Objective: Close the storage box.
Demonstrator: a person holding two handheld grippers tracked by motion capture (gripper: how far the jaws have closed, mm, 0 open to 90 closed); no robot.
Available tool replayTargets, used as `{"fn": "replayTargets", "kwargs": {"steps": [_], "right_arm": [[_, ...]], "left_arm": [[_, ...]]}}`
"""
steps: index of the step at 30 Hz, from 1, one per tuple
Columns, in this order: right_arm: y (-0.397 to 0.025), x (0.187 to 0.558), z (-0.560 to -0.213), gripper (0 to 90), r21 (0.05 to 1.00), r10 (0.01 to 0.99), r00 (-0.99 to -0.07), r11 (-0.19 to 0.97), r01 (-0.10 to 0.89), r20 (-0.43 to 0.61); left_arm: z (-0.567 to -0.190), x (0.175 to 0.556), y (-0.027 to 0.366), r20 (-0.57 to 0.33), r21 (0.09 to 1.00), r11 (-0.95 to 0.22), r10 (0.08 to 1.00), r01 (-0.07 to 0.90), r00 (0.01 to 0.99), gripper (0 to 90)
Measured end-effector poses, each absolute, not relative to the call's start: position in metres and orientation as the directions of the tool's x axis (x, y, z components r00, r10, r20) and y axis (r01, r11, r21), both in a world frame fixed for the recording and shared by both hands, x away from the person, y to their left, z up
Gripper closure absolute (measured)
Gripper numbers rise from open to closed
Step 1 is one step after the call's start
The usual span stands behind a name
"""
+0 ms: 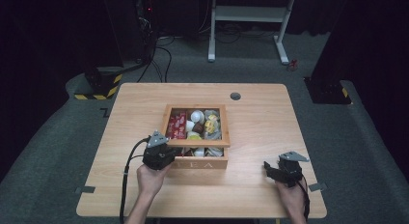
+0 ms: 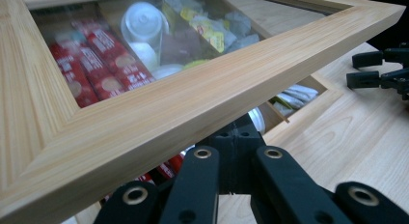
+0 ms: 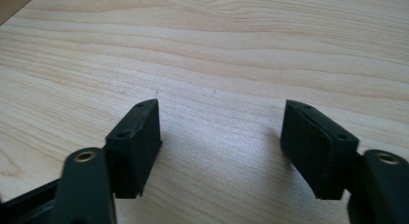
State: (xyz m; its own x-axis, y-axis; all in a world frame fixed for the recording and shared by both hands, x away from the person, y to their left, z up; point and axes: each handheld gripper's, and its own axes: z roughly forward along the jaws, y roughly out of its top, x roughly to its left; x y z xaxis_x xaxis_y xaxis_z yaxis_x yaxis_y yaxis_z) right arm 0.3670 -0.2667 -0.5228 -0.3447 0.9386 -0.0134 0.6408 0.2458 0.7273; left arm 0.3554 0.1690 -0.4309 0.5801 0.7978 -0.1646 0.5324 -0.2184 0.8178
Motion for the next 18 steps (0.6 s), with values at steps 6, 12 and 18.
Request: {"fn": "replayTargets", "kwargs": {"steps": [6, 12, 18], "right_arm": [[-0.268, 0.366, -0.523, 33.2, 0.728, 0.936, -0.352, 0.253, 0.638, -0.017], [-0.268, 0.364, -0.521, 35.2, 0.715, 0.926, -0.379, 0.270, 0.645, -0.007], [-0.260, 0.359, -0.515, 31.6, 0.722, 0.897, -0.442, 0.296, 0.626, 0.015]], "left_arm": [[-0.421, 0.359, 0.170, -0.162, 0.825, -0.216, 0.795, 0.523, 0.584, 90.0], [-0.413, 0.363, 0.171, -0.151, 0.827, -0.225, 0.794, 0.516, 0.589, 90.0], [-0.399, 0.370, 0.171, -0.148, 0.832, -0.219, 0.798, 0.509, 0.585, 90.0]]}}
